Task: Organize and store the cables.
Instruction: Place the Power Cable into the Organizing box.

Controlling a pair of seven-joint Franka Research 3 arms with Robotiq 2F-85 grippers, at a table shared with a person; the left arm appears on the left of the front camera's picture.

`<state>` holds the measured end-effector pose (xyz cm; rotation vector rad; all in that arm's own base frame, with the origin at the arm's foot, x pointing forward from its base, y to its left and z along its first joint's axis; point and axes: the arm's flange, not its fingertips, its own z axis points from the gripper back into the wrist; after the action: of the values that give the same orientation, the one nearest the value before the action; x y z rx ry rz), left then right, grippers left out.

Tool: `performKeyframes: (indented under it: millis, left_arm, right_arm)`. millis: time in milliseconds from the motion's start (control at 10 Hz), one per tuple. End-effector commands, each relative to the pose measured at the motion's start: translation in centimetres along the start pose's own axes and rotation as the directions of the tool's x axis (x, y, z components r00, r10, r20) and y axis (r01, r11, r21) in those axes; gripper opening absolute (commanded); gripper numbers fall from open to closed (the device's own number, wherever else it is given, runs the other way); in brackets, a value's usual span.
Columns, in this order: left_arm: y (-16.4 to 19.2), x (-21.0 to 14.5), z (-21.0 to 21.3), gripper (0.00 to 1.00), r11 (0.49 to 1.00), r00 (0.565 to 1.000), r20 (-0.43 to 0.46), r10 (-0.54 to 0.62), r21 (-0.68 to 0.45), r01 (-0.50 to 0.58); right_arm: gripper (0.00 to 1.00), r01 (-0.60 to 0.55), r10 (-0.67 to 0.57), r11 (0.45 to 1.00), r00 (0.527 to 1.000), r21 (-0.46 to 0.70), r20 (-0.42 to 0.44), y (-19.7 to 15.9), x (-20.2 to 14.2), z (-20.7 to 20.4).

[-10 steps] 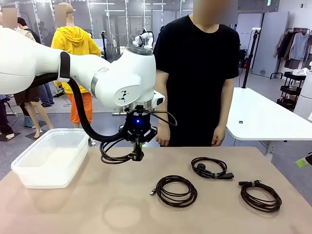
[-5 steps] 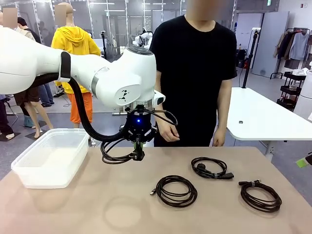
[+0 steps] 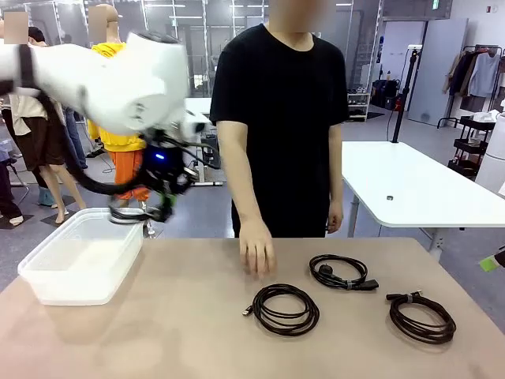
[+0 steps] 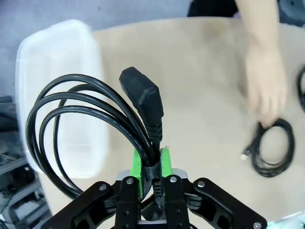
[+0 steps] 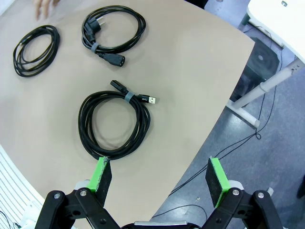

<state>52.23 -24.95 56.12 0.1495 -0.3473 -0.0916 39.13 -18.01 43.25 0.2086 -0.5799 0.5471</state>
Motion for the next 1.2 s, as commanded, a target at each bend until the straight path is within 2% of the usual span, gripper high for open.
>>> performKeyframes:
  millis: [0,200,400,500,700,1000,1100]
  left_arm:
    - [5.4,-1.9,-0.6,0.18,0.999,0.996,0.076,-0.045,-0.025,0.047]
    - [10.4,-1.8,-2.1,0.18,1.000,0.994,0.108,-0.002,0.019,0.000]
    - [13.1,-1.4,-5.3,0.18,0.998,0.995,0.085,0.060,0.005,-0.060]
    - [13.9,-1.1,-7.1,0.18,0.997,0.994,0.073,0.080,-0.025,-0.078]
    - [14.7,-0.1,-10.7,0.18,0.994,0.992,0.061,0.112,0.015,-0.113]
    - [14.9,0.4,-15.4,0.18,0.988,0.987,-0.031,0.155,-0.011,-0.155]
    - [15.0,0.1,-17.0,0.18,0.986,0.985,-0.058,0.163,0.024,-0.162]
  right_arm:
    - [1.00,0.004,-0.004,1.000,1.000,0.000,0.002,0.0,0.0,0.0]
    - [1.00,0.004,-0.004,1.000,1.000,0.000,0.002,0.0,0.0,0.0]
    - [1.00,0.004,-0.004,1.000,1.000,0.000,0.002,0.0,0.0,0.0]
    - [1.00,0.004,-0.004,1.000,1.000,0.000,0.002,0.0,0.0,0.0]
    - [1.00,0.004,-0.004,1.000,1.000,0.000,0.002,0.0,0.0,0.0]
    - [1.00,0.004,-0.004,1.000,1.000,0.000,0.002,0.0,0.0,0.0]
    - [1.00,0.004,-0.004,1.000,1.000,0.000,0.002,0.0,0.0,0.0]
